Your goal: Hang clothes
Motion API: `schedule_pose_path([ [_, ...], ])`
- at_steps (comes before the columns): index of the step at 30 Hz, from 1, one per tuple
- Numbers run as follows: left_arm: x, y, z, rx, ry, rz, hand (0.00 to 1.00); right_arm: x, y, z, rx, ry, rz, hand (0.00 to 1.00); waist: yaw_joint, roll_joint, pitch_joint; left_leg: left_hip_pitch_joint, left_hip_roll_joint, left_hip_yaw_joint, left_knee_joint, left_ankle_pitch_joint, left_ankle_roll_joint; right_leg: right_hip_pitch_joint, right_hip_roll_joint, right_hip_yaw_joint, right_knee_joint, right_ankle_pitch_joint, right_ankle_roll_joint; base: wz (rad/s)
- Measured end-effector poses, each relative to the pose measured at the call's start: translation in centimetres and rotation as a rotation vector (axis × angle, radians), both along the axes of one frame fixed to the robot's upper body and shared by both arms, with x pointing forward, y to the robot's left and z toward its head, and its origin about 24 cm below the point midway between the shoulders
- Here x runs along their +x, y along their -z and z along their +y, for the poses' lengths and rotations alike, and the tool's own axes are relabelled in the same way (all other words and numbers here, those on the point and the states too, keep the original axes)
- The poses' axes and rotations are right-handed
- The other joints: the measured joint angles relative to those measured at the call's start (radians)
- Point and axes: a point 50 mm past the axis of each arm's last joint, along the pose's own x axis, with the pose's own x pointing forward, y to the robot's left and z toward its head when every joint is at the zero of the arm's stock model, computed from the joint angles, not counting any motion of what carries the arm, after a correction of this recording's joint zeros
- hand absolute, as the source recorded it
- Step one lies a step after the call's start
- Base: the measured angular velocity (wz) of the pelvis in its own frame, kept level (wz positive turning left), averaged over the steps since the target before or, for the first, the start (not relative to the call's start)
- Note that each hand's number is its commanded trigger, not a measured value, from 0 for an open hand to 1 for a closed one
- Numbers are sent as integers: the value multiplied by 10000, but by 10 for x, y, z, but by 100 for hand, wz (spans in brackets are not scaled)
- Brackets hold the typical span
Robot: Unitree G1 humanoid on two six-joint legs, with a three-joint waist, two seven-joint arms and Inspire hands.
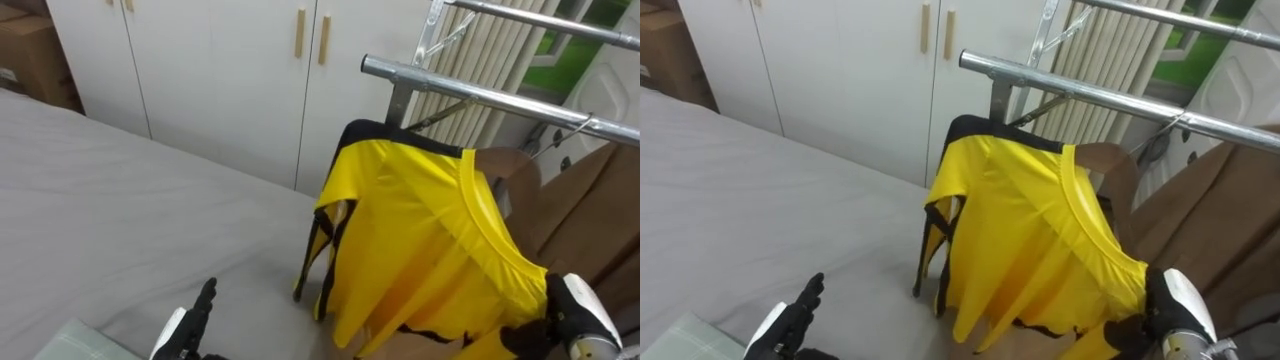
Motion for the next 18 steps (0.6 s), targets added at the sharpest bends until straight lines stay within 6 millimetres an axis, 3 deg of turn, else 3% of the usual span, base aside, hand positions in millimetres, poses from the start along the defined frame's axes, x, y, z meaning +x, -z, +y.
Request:
schedule_pose_path([
  [18,0,0,0,2,12,-14,0,0,-1,0,-394,-25,-99,0,-33,31,-17,-20,-3,-25,23,0,0,0,-13,-27,13,2,-3,0],
])
